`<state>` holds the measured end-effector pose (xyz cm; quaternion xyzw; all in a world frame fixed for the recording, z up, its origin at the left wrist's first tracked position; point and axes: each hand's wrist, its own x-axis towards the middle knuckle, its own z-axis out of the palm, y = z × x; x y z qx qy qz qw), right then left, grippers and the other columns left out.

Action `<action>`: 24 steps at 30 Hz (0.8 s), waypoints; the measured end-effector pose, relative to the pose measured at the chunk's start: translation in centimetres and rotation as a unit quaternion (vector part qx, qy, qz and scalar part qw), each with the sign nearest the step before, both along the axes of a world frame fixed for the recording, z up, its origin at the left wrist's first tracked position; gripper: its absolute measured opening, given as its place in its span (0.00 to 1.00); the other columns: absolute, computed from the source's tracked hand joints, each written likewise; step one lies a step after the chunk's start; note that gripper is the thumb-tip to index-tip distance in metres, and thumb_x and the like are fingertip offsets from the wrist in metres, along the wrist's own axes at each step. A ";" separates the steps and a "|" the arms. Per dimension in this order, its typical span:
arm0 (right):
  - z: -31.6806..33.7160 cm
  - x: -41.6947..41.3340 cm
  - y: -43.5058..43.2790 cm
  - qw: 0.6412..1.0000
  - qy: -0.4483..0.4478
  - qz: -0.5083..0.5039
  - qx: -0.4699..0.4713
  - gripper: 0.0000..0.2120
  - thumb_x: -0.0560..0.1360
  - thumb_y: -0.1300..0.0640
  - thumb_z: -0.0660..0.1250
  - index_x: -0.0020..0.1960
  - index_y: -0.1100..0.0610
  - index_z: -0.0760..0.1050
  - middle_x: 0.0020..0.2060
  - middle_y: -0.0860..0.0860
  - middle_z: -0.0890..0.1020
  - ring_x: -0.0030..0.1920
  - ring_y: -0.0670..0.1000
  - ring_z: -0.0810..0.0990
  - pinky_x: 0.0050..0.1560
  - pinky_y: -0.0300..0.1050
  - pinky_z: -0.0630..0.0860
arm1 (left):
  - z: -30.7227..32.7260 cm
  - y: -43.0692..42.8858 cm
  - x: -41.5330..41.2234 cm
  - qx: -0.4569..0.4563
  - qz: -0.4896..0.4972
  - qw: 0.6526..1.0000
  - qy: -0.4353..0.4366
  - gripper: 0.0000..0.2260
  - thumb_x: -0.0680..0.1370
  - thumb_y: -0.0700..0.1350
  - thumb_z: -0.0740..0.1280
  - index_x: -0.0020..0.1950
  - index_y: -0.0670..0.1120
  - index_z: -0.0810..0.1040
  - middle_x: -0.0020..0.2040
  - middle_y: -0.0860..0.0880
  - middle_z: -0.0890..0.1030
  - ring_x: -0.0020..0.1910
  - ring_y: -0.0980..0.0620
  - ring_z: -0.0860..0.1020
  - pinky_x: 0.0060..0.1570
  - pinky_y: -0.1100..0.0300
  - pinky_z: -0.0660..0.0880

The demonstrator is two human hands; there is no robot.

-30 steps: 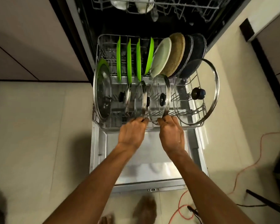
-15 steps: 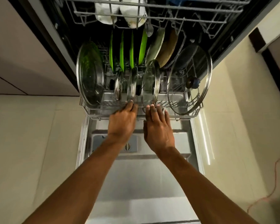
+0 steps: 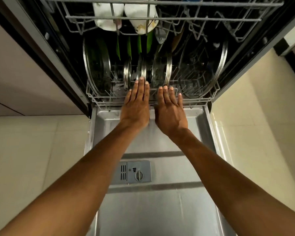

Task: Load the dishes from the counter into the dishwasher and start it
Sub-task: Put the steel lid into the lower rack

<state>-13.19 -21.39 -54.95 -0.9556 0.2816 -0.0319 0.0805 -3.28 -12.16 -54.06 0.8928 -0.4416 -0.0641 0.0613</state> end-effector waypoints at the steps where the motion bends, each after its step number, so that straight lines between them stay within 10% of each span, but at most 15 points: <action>1: 0.2 0.7 -0.5 1.000 0.003 0.002 -0.001 0.32 0.84 0.55 0.53 0.82 0.59 0.41 0.82 0.56 0.45 0.81 0.56 0.39 0.77 0.54 0.34 | 0.3 -0.7 0.6 -0.002 0.009 1.000 0.007 0.41 0.80 0.37 0.60 0.80 0.43 0.32 0.81 0.45 0.31 0.80 0.47 0.34 0.80 0.50 0.42; 24: 3.9 -1.2 0.4 0.998 0.064 -0.004 0.031 0.36 0.81 0.51 0.61 0.81 0.59 0.47 0.81 0.61 0.51 0.81 0.61 0.50 0.78 0.67 0.50 | 2.0 2.5 -1.0 0.109 -0.035 0.993 -0.014 0.46 0.78 0.55 0.70 0.82 0.49 0.40 0.83 0.43 0.39 0.81 0.40 0.37 0.79 0.41 0.41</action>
